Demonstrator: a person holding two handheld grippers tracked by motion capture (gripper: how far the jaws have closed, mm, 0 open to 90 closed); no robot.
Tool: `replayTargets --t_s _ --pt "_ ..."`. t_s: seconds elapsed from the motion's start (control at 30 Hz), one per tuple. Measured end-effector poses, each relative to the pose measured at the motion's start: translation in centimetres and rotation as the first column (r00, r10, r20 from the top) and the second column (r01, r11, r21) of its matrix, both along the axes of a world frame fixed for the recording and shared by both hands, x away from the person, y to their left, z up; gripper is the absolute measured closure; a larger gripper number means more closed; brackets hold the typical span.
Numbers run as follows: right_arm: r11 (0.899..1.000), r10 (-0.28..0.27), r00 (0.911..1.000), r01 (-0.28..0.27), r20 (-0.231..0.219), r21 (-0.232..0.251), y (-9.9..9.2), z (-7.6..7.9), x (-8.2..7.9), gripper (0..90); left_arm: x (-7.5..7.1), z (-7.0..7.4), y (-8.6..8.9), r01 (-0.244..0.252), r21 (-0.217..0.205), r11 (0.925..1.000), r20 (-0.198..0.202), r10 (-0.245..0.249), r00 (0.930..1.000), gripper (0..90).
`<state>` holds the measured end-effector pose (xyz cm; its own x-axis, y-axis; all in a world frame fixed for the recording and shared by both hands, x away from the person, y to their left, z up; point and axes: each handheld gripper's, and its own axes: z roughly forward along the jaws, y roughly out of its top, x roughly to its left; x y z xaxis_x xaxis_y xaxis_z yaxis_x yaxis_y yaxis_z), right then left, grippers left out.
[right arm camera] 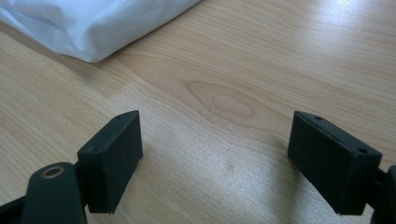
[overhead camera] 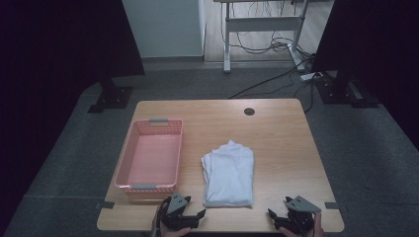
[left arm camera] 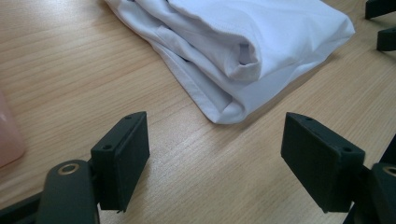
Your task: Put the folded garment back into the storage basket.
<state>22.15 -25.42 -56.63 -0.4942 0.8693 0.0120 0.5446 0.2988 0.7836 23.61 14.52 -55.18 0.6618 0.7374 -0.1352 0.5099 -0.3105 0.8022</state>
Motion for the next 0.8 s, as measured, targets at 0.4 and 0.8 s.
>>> replayTargets --t_s 0.4,0.8 --pt "1.0 -0.002 1.0 0.002 0.004 0.002 0.14 -0.03 0.19 17.7 -0.24 0.27 -0.06 -0.008 0.004 1.0 0.015 0.008 0.9999 24.3" --pt "1.0 -0.003 0.9999 0.003 0.014 0.006 0.15 -0.14 0.21 17.7 -0.34 0.42 0.01 -0.005 -0.011 0.9999 0.034 0.005 0.9994 22.4"
